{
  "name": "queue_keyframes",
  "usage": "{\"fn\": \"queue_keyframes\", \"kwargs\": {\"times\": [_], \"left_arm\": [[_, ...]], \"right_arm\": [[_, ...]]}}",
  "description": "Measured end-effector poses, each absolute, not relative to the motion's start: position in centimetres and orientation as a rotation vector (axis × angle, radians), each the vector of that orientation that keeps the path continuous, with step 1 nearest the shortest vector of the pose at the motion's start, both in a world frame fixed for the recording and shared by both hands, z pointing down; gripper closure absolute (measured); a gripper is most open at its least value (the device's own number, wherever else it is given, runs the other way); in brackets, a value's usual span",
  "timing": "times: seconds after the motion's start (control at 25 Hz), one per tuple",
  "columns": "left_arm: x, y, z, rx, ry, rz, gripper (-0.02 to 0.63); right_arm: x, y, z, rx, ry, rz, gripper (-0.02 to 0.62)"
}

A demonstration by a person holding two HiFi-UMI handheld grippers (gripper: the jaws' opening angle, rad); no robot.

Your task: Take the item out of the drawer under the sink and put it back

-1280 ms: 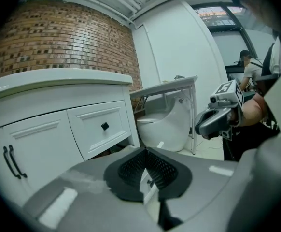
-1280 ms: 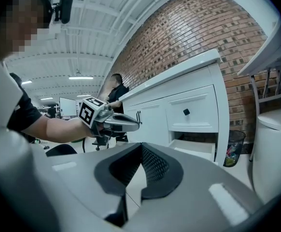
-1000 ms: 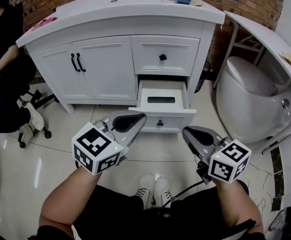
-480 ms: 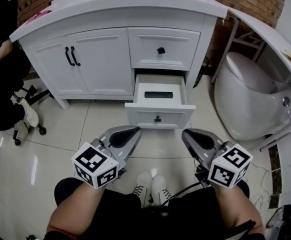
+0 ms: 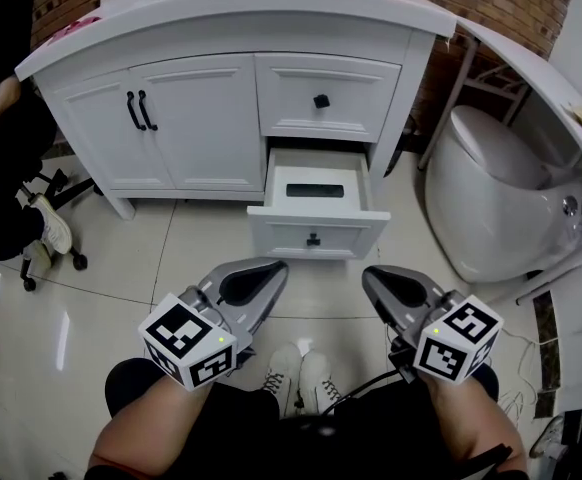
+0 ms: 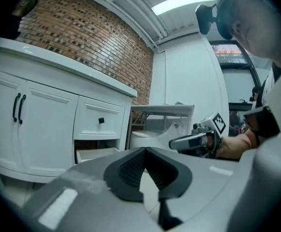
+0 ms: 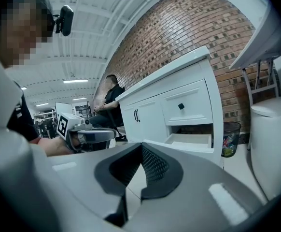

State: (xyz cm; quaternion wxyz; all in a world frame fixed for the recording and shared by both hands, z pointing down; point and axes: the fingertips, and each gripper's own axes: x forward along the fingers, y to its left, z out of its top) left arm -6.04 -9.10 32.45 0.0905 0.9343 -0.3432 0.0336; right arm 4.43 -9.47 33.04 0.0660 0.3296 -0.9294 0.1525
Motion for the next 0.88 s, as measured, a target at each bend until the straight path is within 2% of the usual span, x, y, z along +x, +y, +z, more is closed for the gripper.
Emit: {"fn": "queue_keyframes", "kwargs": {"times": [0.88], "left_arm": [[-5.9, -9.3, 33.2, 2.776, -1.047, 0.126, 0.600]], "right_arm": [[3.6, -8.7, 32.7, 0.929, -2.811, 0.410, 0.594]]}}
